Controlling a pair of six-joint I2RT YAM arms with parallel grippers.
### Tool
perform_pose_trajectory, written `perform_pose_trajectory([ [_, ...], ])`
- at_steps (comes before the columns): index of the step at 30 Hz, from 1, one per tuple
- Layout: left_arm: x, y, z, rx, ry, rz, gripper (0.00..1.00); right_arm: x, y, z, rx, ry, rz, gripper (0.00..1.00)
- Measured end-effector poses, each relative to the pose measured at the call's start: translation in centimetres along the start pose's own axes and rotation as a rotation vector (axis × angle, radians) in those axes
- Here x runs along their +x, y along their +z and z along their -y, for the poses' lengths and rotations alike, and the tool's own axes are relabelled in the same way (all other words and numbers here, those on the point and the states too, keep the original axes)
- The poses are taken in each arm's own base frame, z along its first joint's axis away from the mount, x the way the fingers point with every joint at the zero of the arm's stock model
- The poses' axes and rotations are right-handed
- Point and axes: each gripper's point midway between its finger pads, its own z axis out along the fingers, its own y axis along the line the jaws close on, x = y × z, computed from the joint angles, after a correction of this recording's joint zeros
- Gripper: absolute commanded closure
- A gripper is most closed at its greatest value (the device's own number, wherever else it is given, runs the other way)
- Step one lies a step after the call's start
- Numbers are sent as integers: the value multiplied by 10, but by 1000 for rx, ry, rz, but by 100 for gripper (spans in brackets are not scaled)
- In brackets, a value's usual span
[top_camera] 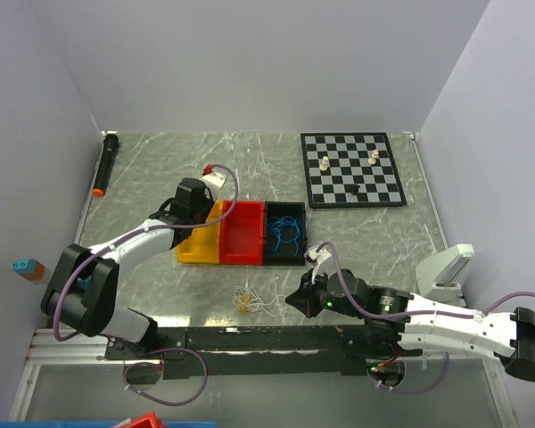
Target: Untangle the cables
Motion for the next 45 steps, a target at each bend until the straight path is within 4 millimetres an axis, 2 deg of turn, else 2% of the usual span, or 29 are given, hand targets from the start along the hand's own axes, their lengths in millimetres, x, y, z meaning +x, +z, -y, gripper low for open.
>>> perform_pose_trajectory([
  [5, 11, -5, 16, 103, 0, -34, 46, -1, 0, 0, 1, -4, 3, 100],
  [8, 5, -14, 24, 169, -13, -33, 30, 0, 1, 1, 4, -11, -1, 100],
  [12, -22, -31, 22, 217, -18, 30, 18, 2, 3, 2, 9, -16, -8, 100],
  [15, -49, -55, 16, 236, -3, 120, 12, 0, 2, 1, 5, -15, -1, 100],
  [17, -67, -77, 12, 255, 18, 203, 11, -2, 0, 0, -1, -14, 8, 100],
  [20, -89, -116, 16, 330, 81, 331, 10, -4, 0, 0, -1, -13, 16, 100],
  [22, -95, -142, 28, 423, 148, 401, 9, -3, 0, 1, 5, -13, 16, 100],
  [25, -89, -174, 61, 600, 256, 461, 11, -1, 2, 5, 27, -11, 8, 100],
  [27, -72, -184, 89, 719, 320, 452, 14, 3, 3, 10, 53, -1, -5, 100],
  [29, -47, -189, 119, 834, 388, 414, 16, 7, 3, 20, 109, 19, -17, 100],
  [31, -21, -190, 141, 919, 449, 365, 20, 10, 1, 33, 192, 52, -35, 100],
  [33, 5, -189, 155, 979, 508, 318, 25, 14, -2, 48, 293, 90, -50, 100],
  [35, 20, -187, 159, 1005, 559, 298, 27, 17, -6, 59, 367, 132, -48, 100],
  [41, 29, -184, 166, 1041, 669, 322, 46, 32, -18, 93, 598, 232, -70, 100],
  [45, 32, -184, 173, 1070, 710, 333, 50, 37, -21, 107, 760, 258, -116, 100],
])
